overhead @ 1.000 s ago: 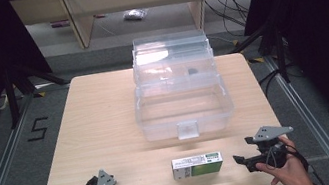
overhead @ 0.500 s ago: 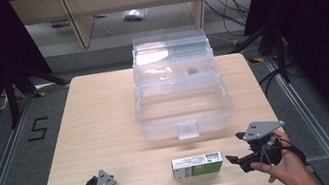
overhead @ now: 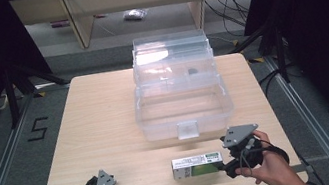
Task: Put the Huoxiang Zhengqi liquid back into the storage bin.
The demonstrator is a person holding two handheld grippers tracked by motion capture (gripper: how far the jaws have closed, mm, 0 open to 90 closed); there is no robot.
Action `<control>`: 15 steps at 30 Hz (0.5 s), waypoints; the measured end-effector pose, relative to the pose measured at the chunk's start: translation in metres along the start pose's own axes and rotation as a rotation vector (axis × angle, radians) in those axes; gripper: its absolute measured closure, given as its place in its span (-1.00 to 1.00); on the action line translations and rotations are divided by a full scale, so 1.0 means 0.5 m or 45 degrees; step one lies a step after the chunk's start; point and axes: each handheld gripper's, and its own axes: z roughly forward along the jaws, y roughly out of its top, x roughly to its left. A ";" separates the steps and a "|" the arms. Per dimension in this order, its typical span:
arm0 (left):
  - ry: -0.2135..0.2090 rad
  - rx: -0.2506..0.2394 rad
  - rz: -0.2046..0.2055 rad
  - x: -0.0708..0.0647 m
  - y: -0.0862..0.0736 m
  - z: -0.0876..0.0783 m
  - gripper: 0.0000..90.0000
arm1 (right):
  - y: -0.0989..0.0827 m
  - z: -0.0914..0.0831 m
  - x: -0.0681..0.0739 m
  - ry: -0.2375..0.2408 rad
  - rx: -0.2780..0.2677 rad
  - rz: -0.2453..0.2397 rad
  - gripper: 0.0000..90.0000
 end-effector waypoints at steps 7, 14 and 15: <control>0.008 0.000 0.008 0.001 -0.001 0.001 -0.63 | 0.035 0.031 0.023 0.048 0.087 -0.091 -0.57; 0.010 -0.001 0.012 0.001 0.000 0.001 -0.63 | 0.064 0.066 0.031 0.079 0.160 -0.157 -0.57; 0.006 -0.001 0.011 0.000 -0.001 0.000 -0.63 | 0.066 0.070 0.031 0.079 0.166 -0.169 -0.57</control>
